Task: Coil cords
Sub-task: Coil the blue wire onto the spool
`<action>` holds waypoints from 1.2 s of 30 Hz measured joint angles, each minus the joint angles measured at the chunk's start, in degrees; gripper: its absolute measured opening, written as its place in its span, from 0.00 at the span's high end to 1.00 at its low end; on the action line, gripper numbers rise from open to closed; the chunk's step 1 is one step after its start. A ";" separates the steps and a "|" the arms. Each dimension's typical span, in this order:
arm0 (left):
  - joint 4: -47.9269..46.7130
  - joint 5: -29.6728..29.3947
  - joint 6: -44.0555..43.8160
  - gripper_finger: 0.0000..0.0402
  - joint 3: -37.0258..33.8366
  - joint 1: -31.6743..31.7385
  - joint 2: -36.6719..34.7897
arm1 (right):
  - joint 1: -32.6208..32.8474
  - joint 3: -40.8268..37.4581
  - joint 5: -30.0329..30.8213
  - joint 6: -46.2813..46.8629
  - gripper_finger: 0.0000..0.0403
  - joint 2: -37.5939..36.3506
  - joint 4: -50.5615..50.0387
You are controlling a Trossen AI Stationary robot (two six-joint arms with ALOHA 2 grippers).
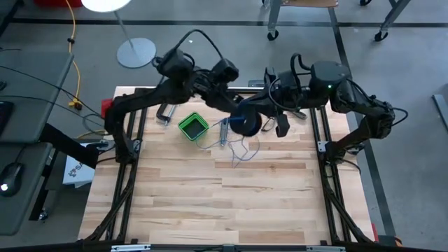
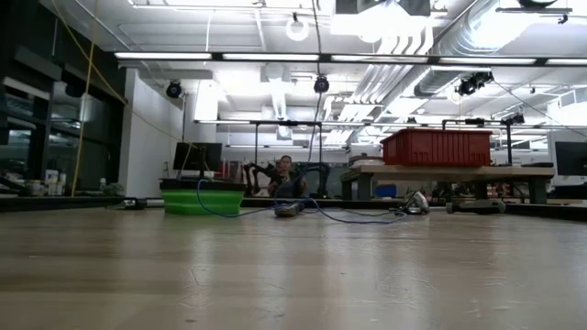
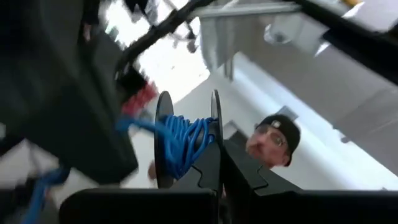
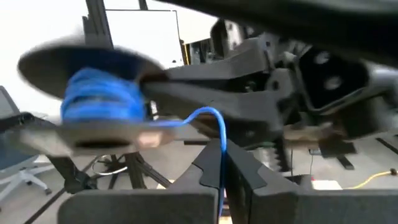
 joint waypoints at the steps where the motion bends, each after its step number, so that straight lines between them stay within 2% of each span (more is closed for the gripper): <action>1: 2.66 -1.44 -0.24 1.00 0.00 0.22 0.46 | 0.14 0.01 -0.02 0.12 1.00 0.01 0.46; 6: 9.48 -7.38 1.74 1.00 0.00 1.67 1.43 | 0.15 0.01 -0.35 2.00 1.00 0.85 1.28; 13: 14.62 -15.22 12.62 1.00 -0.04 3.93 1.45 | 0.13 0.21 -2.09 4.83 1.00 2.86 2.44; 18: 13.07 -15.35 19.14 1.00 -0.16 6.90 -0.33 | 0.26 0.29 -1.15 5.37 1.00 2.79 2.72; 22: 8.01 -16.29 22.71 1.00 -0.15 9.58 -2.75 | 0.26 0.16 1.27 9.74 0.98 1.89 1.26; 27: 1.38 -16.92 29.06 1.00 0.28 13.01 -7.33 | 0.18 -0.23 1.41 11.57 0.80 1.72 -1.82; 32: -9.52 -14.94 38.19 1.00 0.01 15.23 -10.64 | 1.38 -0.10 8.00 7.67 0.57 1.74 -1.77; 36: -21.05 -15.11 47.81 1.00 0.11 16.30 -14.81 | 2.14 -0.12 13.61 2.31 0.48 1.92 -2.65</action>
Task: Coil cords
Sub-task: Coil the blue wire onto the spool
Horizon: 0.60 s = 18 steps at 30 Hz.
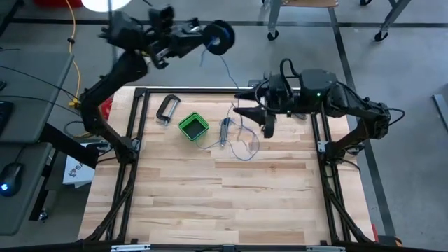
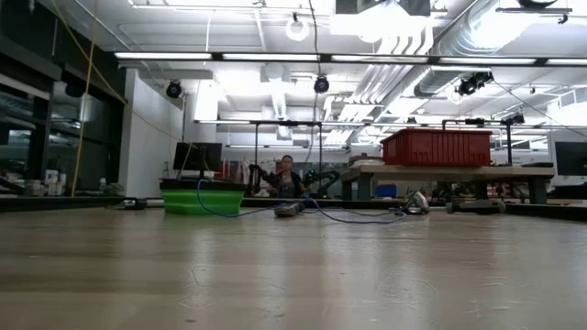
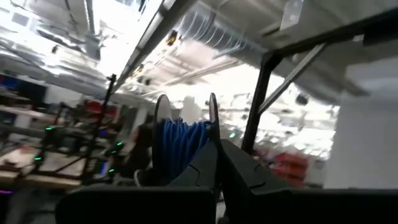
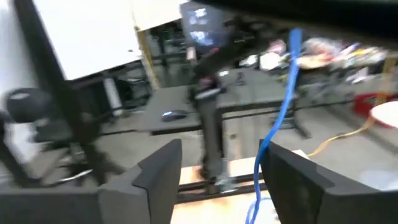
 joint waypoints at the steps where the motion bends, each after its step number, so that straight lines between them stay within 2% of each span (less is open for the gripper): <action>1: -2.31 -0.18 1.83 1.00 0.06 0.04 -0.78 | -0.02 0.02 1.45 -1.09 0.47 -0.08 0.08; 6: -9.63 -3.32 7.84 1.00 -0.11 -0.59 -2.72 | -0.16 0.02 4.77 -3.93 0.47 0.00 -0.22; 11: -8.95 -5.31 8.40 1.00 -0.05 -2.64 -3.84 | -1.00 0.02 4.77 -4.94 0.47 0.07 0.17; 18: -8.92 -8.19 8.55 1.00 -0.14 -5.76 -3.49 | -2.07 0.12 4.84 -4.05 0.53 0.92 0.38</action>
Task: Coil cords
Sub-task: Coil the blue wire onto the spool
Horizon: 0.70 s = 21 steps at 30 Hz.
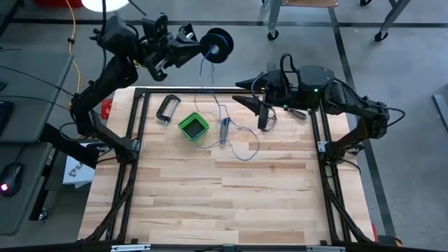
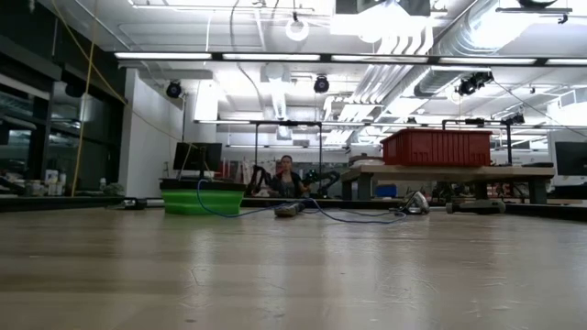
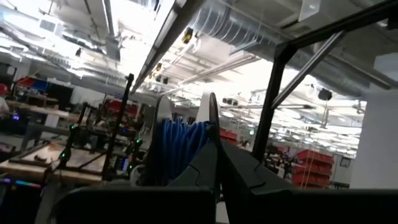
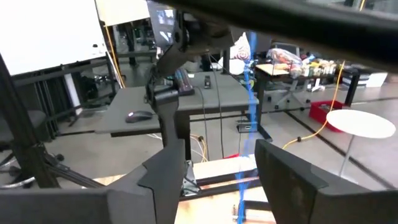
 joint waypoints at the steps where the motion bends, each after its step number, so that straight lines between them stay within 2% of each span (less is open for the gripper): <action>1: 0.28 -0.49 0.01 1.00 0.00 -0.37 -0.09 | -0.06 -0.02 -0.02 0.73 0.54 0.15 -0.05; 11: 8.83 -7.33 1.89 1.00 0.02 -2.34 0.12 | 0.39 0.01 1.46 3.93 0.54 5.83 4.26; 13: 9.83 -8.31 3.65 1.00 0.04 -2.31 0.09 | 1.16 -0.01 4.48 4.83 0.54 7.09 5.00; 18: 11.03 -10.95 4.50 1.00 0.04 -2.86 0.15 | 3.26 0.00 16.65 5.36 0.54 9.49 7.49; 21: 11.28 -11.60 6.17 1.00 0.04 -3.40 0.15 | 3.48 -0.01 18.74 7.91 0.54 10.83 8.76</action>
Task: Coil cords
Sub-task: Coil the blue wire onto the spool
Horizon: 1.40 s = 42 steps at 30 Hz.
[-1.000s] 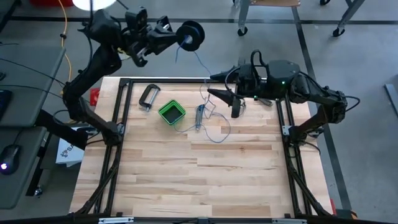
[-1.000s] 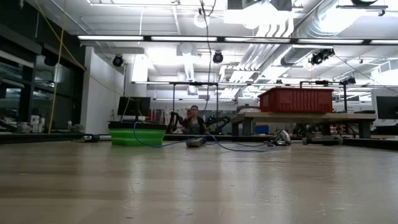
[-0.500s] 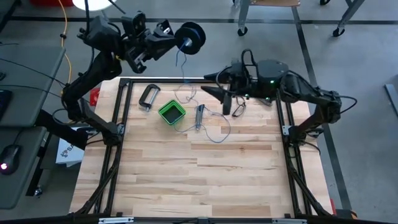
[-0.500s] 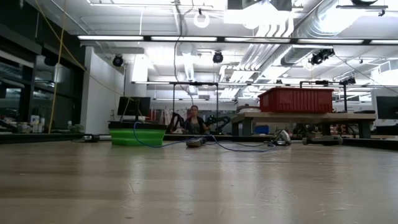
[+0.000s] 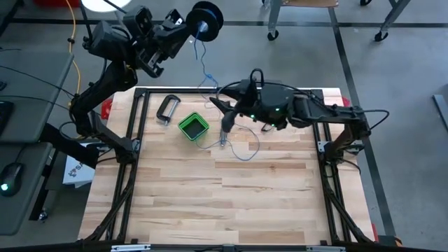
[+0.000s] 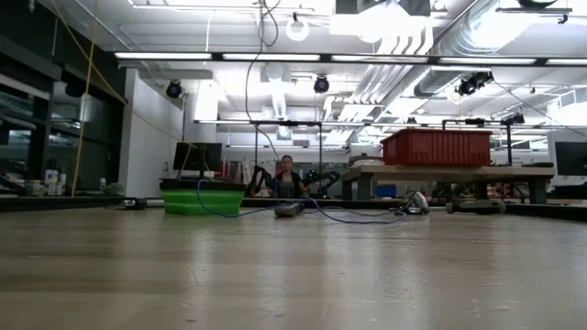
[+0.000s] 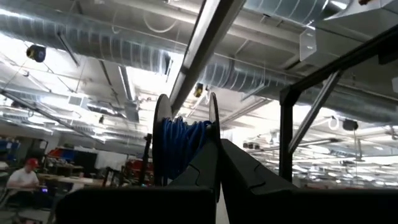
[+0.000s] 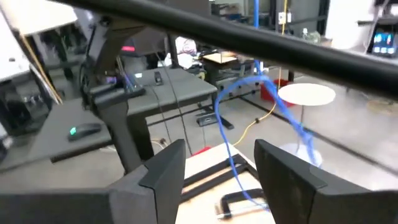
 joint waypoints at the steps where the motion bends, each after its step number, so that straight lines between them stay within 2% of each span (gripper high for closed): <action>1: 0.02 0.00 0.54 1.00 0.00 -0.19 0.00 | 0.00 0.00 0.03 1.17 0.54 0.41 0.75; 10: 0.11 1.64 2.21 1.00 0.00 -0.77 0.00 | -0.15 0.00 1.05 4.92 0.54 3.16 10.12; 17: 0.43 3.98 0.69 1.00 0.00 -0.81 0.00 | -0.52 0.00 1.97 6.86 0.55 3.25 11.33; 23: 0.55 4.25 0.69 1.00 0.00 -1.48 0.00 | -1.01 0.00 3.14 9.95 0.68 3.25 11.40; 30: 0.55 4.68 0.82 1.00 0.00 -1.99 0.00 | -1.01 0.00 2.28 10.08 0.75 3.25 11.77; 34: -0.49 7.33 2.80 1.00 -0.02 -1.20 -0.74 | 0.43 0.00 1.54 7.74 0.94 3.14 11.61; 38: -7.85 7.43 5.56 1.00 -0.02 1.05 -4.24 | 2.67 0.00 1.94 8.20 0.99 1.80 8.22; 42: -17.85 6.90 9.83 1.00 0.00 2.86 -8.69 | 4.49 0.00 4.18 9.04 1.00 -0.84 1.58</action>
